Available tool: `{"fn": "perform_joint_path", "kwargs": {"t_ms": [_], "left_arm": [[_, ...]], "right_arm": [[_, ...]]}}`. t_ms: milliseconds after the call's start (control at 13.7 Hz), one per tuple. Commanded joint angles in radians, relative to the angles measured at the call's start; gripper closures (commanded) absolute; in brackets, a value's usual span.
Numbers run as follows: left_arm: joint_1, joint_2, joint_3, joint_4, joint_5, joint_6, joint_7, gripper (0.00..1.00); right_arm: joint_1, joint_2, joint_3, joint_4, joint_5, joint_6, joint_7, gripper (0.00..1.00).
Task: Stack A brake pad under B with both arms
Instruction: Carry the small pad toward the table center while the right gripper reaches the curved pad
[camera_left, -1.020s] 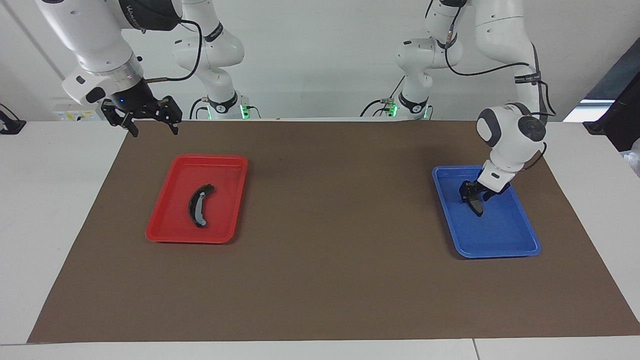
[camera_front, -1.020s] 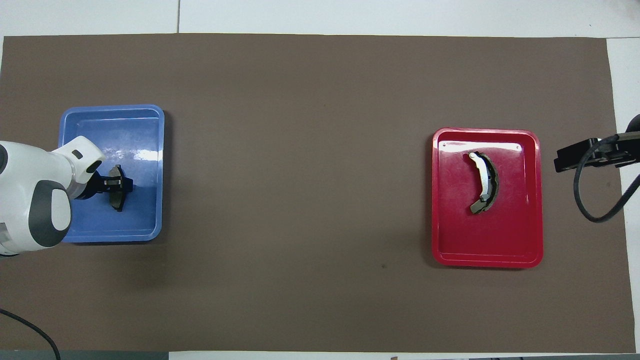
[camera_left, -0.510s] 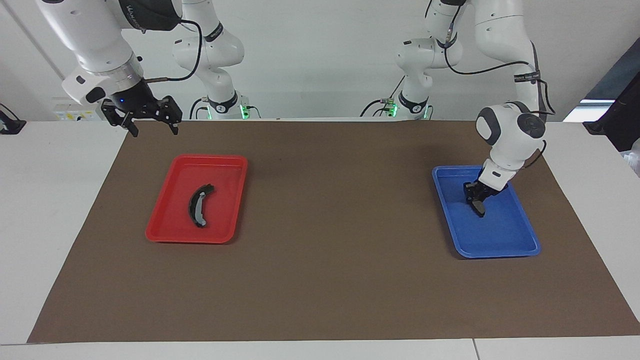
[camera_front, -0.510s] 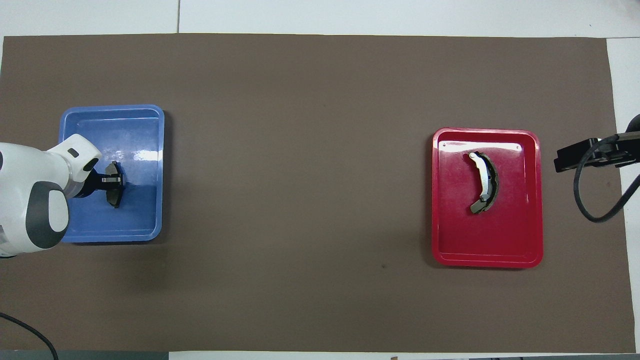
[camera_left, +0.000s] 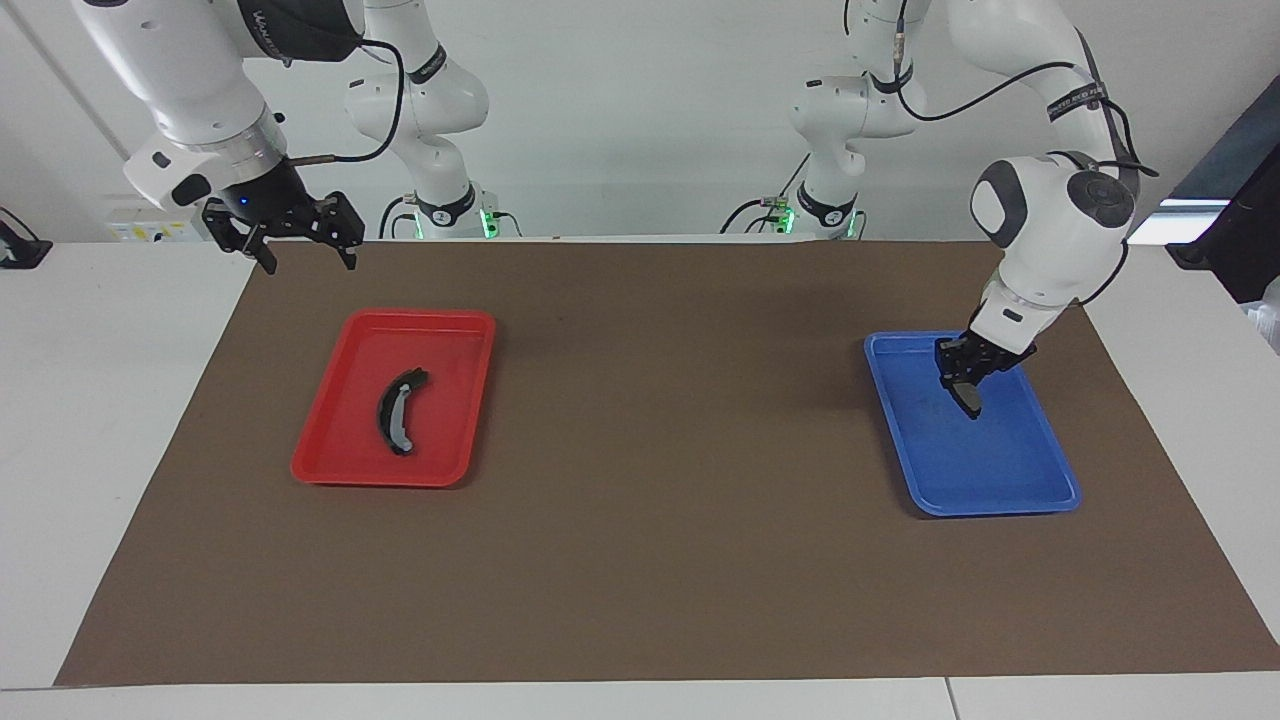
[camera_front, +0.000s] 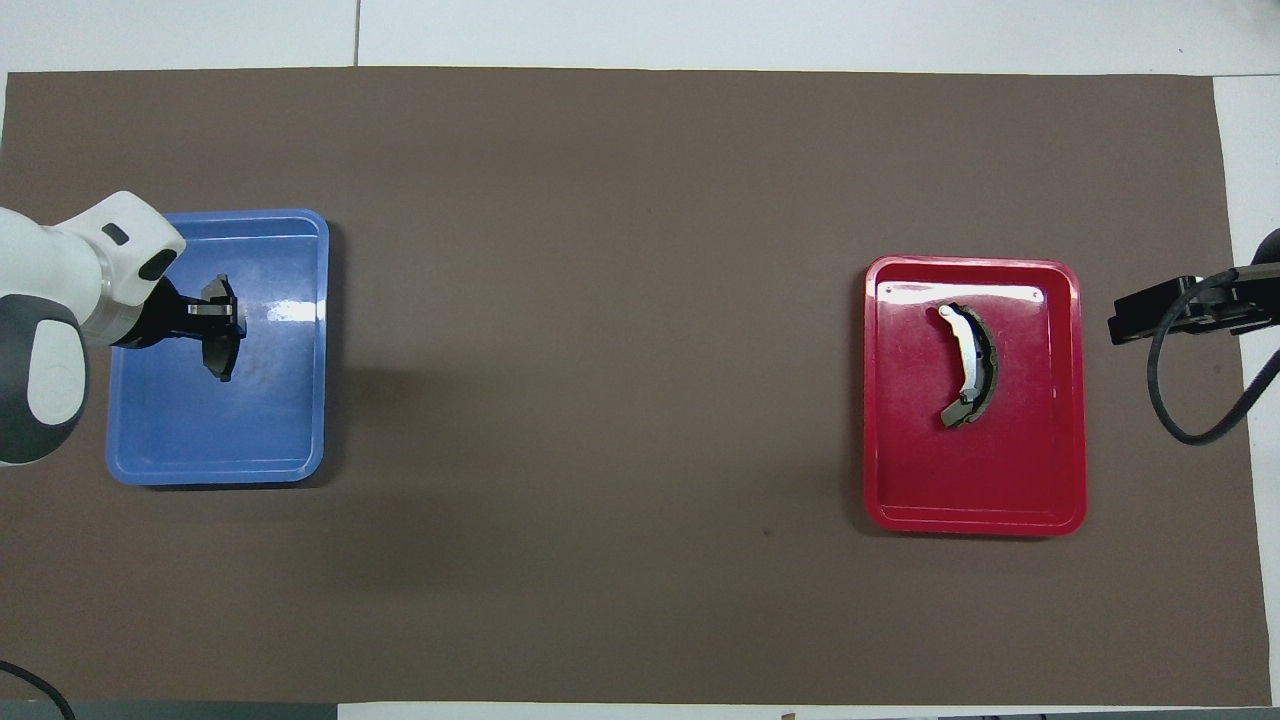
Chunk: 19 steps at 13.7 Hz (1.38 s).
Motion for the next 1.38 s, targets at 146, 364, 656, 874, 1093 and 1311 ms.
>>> {"fn": "perform_joint_path", "kwargs": {"t_ms": [146,364,656,874,1093,1311], "left_arm": [[-0.246,0.039,0.01,0.03,0.027,-0.04,-0.127,0.99],[-0.399,0.125,0.01,0.052,0.028,0.03,-0.306,0.99],[-0.516,0.224,0.008,0.111,0.028,0.071,-0.416,0.99],[-0.576,0.294,0.007,0.145,0.024,0.097,-0.452,0.98],[-0.585,0.311,0.005,0.141,0.021,0.129,-0.454,0.95],[-0.613,0.318,0.005,0.124,0.019,0.141,-0.455,0.87]], "right_arm": [[-0.001,-0.007,-0.002,-0.003,0.015,-0.002,-0.018,0.0],[0.021,-0.01,-0.002,-0.018,0.014,0.01,-0.023,0.0],[0.035,-0.056,-0.002,-0.306,0.063,0.316,-0.017,0.0],[0.064,0.072,-0.003,-0.4,0.086,0.551,-0.011,0.0],[0.05,0.144,-0.003,-0.491,0.086,0.718,-0.018,0.0],[0.003,0.204,-0.003,-0.516,0.085,0.778,-0.038,0.0]]}}
